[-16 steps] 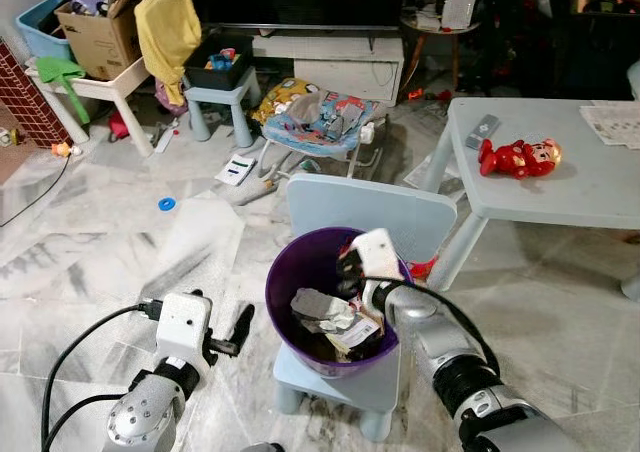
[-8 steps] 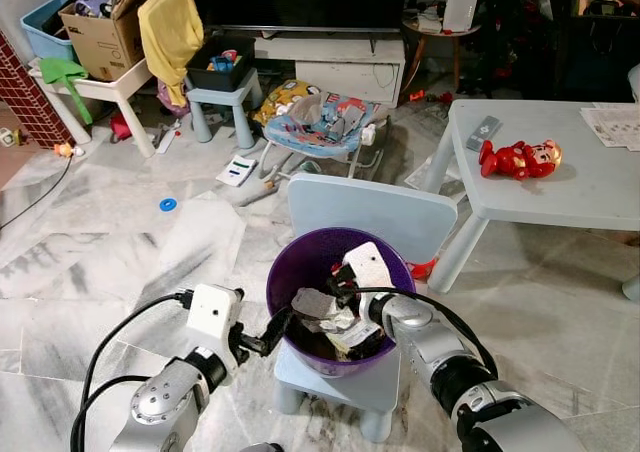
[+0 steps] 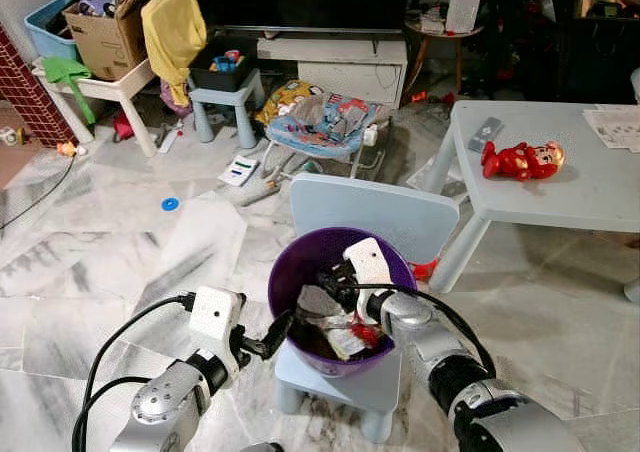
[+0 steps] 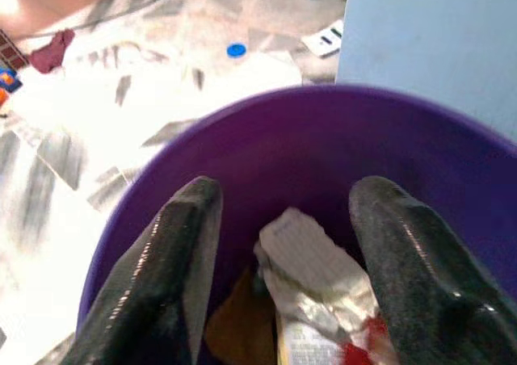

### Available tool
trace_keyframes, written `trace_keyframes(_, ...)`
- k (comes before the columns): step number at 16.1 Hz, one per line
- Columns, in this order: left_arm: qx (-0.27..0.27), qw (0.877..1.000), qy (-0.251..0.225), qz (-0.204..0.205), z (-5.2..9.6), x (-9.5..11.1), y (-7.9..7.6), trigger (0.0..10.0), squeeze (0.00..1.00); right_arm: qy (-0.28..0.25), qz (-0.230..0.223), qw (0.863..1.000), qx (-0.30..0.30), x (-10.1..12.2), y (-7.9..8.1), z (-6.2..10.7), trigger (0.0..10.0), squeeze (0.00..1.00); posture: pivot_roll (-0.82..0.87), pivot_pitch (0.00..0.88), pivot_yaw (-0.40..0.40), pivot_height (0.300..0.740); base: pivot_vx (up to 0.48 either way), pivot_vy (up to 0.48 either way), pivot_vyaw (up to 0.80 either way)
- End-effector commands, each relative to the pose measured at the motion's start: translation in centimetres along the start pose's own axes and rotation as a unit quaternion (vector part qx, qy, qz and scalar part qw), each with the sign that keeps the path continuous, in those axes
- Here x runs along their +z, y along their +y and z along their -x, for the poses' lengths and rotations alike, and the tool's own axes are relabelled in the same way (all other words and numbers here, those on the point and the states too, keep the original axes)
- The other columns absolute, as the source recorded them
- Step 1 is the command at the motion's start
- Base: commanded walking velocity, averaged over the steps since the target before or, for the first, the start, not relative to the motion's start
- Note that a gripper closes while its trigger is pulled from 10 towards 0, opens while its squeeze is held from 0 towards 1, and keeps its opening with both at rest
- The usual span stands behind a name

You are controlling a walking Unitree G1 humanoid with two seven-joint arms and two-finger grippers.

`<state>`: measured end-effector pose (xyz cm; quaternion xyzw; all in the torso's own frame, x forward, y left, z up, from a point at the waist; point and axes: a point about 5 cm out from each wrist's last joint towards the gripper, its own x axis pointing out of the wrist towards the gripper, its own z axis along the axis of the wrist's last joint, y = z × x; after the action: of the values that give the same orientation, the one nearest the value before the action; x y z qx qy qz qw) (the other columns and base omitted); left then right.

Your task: Picking trash to rubbish bin

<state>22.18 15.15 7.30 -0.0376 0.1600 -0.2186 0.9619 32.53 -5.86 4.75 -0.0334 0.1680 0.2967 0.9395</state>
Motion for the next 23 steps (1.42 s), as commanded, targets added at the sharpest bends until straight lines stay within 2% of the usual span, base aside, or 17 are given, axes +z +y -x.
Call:
trace_keyframes(1,-0.006,1.0,0.014,0.0,0.0,-0.4,0.0,10.0,0.0,-0.014,-0.002,1.0,-0.009,0.7,-0.2,-0.1,10.0,1.0,0.13,0.088,-0.008,0.74,0.0,0.0,0.0)
trace_keyframes(2,-0.006,1.0,0.015,-0.001,-0.1,-0.4,0.1,10.0,0.0,-0.028,-0.004,0.999,-0.014,1.2,-0.4,-0.2,10.0,1.0,0.13,0.088,-0.007,0.74,0.0,0.0,0.0)
trace_keyframes(3,-0.001,1.0,0.014,-0.007,-0.2,-0.3,0.2,10.0,0.0,-0.068,-0.006,0.997,-0.029,2.5,-0.8,-0.2,10.0,1.0,0.12,0.087,-0.007,0.74,0.0,0.0,0.0)
trace_keyframes(4,0.014,1.0,0.002,-0.015,-0.5,0.1,0.5,10.0,0.0,-0.104,-0.012,0.993,-0.048,3.8,-1.4,-0.1,10.0,0.59,0.12,0.087,-0.007,0.74,0.0,0.0,0.0)
trace_keyframes(5,0.026,0.999,-0.007,-0.018,-0.7,0.5,0.7,10.0,0.0,-0.131,-0.018,0.989,-0.06,4.8,-1.8,0.1,10.0,0.0,0.12,0.086,-0.005,0.74,0.0,0.0,0.0)
trace_keyframes(7,0.074,0.996,-0.036,-0.039,-1.2,1.9,1.7,10.0,0.0,-0.191,-0.01,0.977,-0.092,6.9,-3.2,1.0,10.0,0.0,0.1,0.086,-0.006,0.74,0.0,0.0,0.0)
trace_keyframes(9,0.113,0.988,-0.084,-0.058,-1.9,4.4,2.5,10.0,0.0,-0.249,0.025,0.958,-0.141,9.0,-5.2,3.3,10.0,0.0,0.08,0.087,-0.007,0.74,0.0,0.0,0.0)
trace_keyframes(10,0.122,0.986,-0.095,-0.062,-2.1,5.0,2.6,10.0,0.0,-0.258,0.037,0.953,-0.153,9.3,-5.6,3.9,10.0,0.0,0.07,0.088,-0.008,0.74,0.0,0.0,0.0)
trace_keyframes(12,0.143,0.978,-0.135,-0.071,-2.6,7.2,2.8,10.0,0.0,-0.286,0.067,0.934,-0.201,10.1,-7.2,6.9,10.0,0.0,0.04,0.087,-0.006,0.74,0.0,0.0,0.0)
trace_keyframes(13,0.145,0.977,-0.141,-0.07,-2.7,7.5,2.8,10.0,0.0,-0.29,0.072,0.931,-0.211,10.2,-7.4,7.4,10.0,0.0,0.03,0.087,-0.005,0.74,0.0,0.0,0.0)
trace_keyframes(14,0.155,0.972,-0.159,-0.074,-3.0,8.5,2.6,10.0,0.0,-0.293,0.091,0.921,-0.241,10.5,-8.0,8.9,10.0,0.0,0.02,0.084,0.001,0.74,0.0,0.0,0.0)
trace_keyframes(15,0.155,0.97,-0.172,-0.074,-3.1,9.2,2.4,10.0,0.0,-0.295,0.093,0.917,-0.251,10.5,-8.2,9.9,10.0,0.0,0.01,0.082,0.005,0.74,0.0,0.0,0.0)
trace_keyframes(16,0.154,0.967,-0.189,-0.076,-3.2,10.1,1.9,10.0,0.0,-0.293,0.097,0.915,-0.261,10.4,-8.2,11.3,10.0,0.0,0.01,0.078,0.009,0.74,0.0,0.0,0.0)
trace_keyframes(19,0.149,0.967,-0.194,-0.065,-3.7,10.5,1.7,10.0,0.0,-0.284,0.072,0.919,-0.264,9.8,-8.0,12.8,10.0,0.0,-0.01,0.068,0.017,0.74,0.0,0.0,0.0)
trace_keyframes(23,0.15,0.969,-0.189,-0.054,-4.0,10.3,1.7,10.0,0.0,-0.265,0.051,0.927,-0.26,9.7,-7.4,12.7,10.0,0.0,-0.01,0.062,0.014,0.74,0.0,0.0,-0.19)
